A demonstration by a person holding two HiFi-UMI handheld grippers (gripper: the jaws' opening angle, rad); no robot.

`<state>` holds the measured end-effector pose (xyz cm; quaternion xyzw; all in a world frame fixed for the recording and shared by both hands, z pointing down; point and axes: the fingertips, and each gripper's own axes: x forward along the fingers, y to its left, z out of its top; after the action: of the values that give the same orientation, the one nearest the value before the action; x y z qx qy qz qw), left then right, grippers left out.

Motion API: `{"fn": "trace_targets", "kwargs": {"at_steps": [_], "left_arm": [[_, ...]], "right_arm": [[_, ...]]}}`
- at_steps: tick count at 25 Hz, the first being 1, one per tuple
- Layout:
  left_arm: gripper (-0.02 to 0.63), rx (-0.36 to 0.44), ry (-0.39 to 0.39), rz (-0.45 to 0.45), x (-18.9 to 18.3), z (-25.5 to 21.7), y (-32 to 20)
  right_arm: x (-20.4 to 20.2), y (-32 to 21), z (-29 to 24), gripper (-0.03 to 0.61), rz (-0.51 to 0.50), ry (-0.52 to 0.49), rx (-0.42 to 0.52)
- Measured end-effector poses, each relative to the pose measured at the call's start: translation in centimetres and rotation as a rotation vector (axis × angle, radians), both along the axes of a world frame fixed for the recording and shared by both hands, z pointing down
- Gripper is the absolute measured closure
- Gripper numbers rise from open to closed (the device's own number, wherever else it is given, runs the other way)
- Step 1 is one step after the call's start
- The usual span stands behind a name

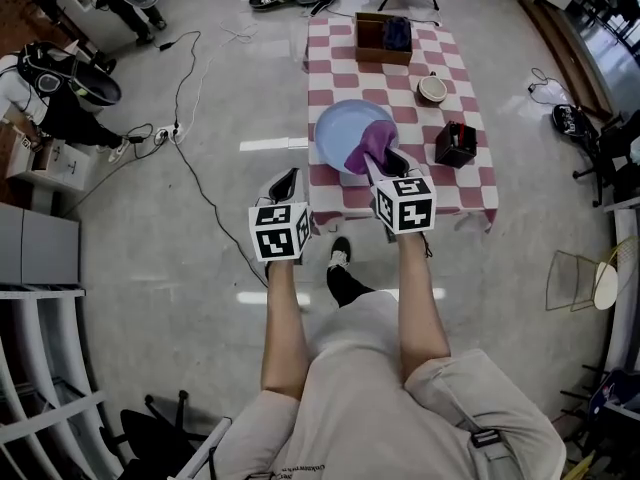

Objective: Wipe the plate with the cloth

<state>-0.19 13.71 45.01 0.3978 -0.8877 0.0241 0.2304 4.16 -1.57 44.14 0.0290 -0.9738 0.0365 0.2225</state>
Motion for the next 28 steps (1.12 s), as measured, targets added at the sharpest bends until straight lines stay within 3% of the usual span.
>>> {"fn": "trace_targets", "kwargs": {"at_steps": [8, 16, 21, 28], "left_arm": [[0.603, -0.003, 0.004, 0.006, -7.7, -0.4, -3.2], [0.603, -0.092, -0.051, 0.027, -14.0, -0.2, -5.9], [0.603, -0.093, -0.045, 0.045, -15.9, 0.3, -7.0], [0.603, -0.065, 0.059, 0.098, -16.3, 3.6, -9.8]], "right_arm": [[-7.6, -2.8, 0.3, 0.448, -0.014, 0.007, -0.022], [-13.4, -7.8, 1.2, 0.448, 0.022, 0.01, -0.067], [-14.5, -9.8, 2.1, 0.448, 0.055, 0.017, -0.097], [-13.2, -11.6, 4.4, 0.448, 0.08, 0.072, -0.092]]}}
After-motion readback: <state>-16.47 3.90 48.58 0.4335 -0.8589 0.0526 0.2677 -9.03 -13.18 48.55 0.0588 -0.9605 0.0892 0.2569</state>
